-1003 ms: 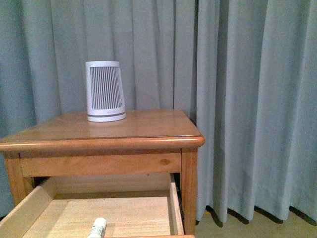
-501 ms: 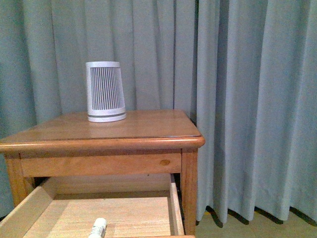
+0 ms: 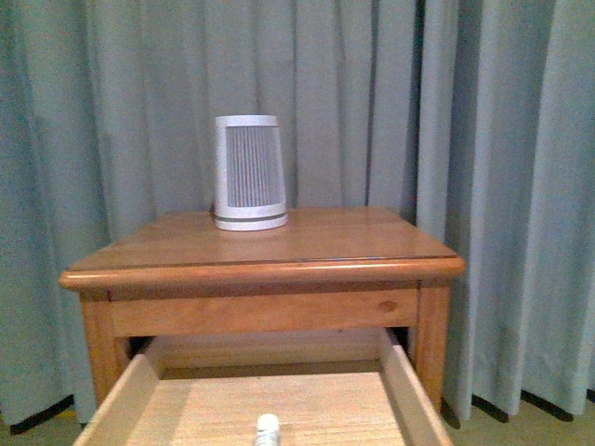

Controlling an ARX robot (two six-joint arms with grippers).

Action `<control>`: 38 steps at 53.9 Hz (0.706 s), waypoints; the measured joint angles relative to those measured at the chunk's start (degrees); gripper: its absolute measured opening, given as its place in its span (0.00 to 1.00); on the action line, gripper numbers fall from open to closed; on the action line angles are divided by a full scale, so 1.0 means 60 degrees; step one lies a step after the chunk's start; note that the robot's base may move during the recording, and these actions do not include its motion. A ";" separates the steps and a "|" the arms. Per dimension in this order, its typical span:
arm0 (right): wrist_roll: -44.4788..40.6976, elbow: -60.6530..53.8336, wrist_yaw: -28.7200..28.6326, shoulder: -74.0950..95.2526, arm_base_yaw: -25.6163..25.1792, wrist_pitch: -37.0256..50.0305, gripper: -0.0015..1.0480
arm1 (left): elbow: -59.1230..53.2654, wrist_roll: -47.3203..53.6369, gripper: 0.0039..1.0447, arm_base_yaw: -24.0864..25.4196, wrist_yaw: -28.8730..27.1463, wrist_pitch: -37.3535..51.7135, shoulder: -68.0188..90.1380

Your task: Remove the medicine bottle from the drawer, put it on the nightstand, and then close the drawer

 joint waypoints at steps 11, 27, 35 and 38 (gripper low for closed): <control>0.0000 0.0000 -0.0055 0.0000 0.0000 -0.0007 0.93 | 0.0000 0.0000 0.31 0.0000 -0.0055 -0.0007 -0.0029; 0.2011 0.4401 0.2379 0.9402 0.1213 0.2353 0.93 | 0.0000 0.0022 0.95 0.0000 -0.0029 -0.0011 -0.0029; 0.2211 0.7304 0.2182 1.3081 0.1759 0.1239 0.93 | 0.0000 0.0025 0.94 0.0000 -0.0029 -0.0011 -0.0029; 0.2302 0.8043 0.2164 1.3886 0.1887 0.0984 0.93 | 0.0000 0.0025 0.94 0.0000 -0.0029 -0.0011 -0.0029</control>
